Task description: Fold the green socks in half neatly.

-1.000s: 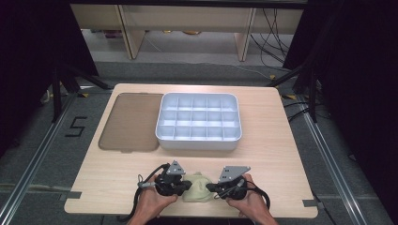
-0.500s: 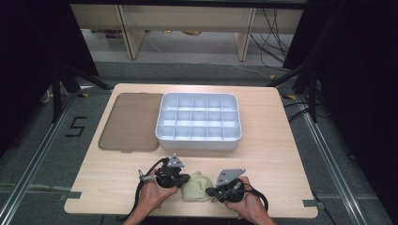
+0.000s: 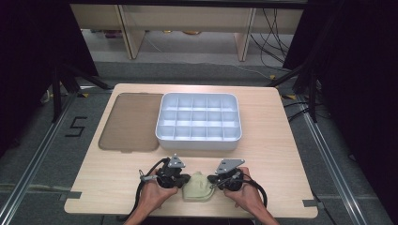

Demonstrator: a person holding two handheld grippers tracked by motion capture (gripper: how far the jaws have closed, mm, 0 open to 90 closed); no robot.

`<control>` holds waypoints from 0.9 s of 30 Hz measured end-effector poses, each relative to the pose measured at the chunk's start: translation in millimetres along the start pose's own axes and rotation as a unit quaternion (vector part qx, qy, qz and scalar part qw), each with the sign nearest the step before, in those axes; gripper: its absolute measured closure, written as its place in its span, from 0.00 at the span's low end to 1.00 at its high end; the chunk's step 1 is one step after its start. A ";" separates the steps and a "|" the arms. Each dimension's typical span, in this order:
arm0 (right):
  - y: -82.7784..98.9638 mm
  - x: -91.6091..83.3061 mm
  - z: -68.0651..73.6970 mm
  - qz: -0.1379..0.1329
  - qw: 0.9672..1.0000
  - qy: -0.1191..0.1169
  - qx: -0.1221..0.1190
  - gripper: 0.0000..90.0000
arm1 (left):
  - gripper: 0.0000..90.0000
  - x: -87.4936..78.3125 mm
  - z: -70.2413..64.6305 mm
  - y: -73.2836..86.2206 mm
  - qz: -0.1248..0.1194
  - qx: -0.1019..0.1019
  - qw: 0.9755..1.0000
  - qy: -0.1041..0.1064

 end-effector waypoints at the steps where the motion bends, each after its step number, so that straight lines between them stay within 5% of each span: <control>1: 0.8 0.7 0.1 -0.012 1.000 0.002 0.004 1.00 | 0.96 -1.0 1.0 -0.2 0.006 0.006 1.000 0.001; 14: -0.5 -20.7 -7.0 -0.037 0.999 0.000 0.017 0.96 | 0.81 -17.0 1.6 -1.9 -0.029 -0.029 0.999 0.016; 18: -2.0 -20.6 -6.2 -0.040 0.999 0.001 0.023 0.93 | 0.71 -26.9 -0.5 2.8 -0.020 -0.038 0.999 0.020; 22: -3.1 -19.0 -5.1 -0.041 0.999 0.001 0.030 0.88 | 0.60 -34.2 -4.5 8.5 -0.026 -0.071 0.997 0.021; 25: -4.1 -16.6 -4.5 -0.044 0.998 -0.003 0.034 0.86 | 0.58 -38.4 -7.4 13.3 -0.010 -0.069 0.997 0.023; 27: -5.4 -16.4 -3.7 -0.046 0.998 -0.003 0.037 0.86 | 0.56 -37.7 -11.1 16.3 -0.015 -0.085 0.996 0.019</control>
Point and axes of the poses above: each handheld gripper's, and its own axes: x roughly forward along the jaws, y roughly out of its underside, z roughly to its left, the point moved 1 cm from there along x, roughly forward along the jaws, and after that the axes turned 9 degrees about -z, right-handed, at the moved point
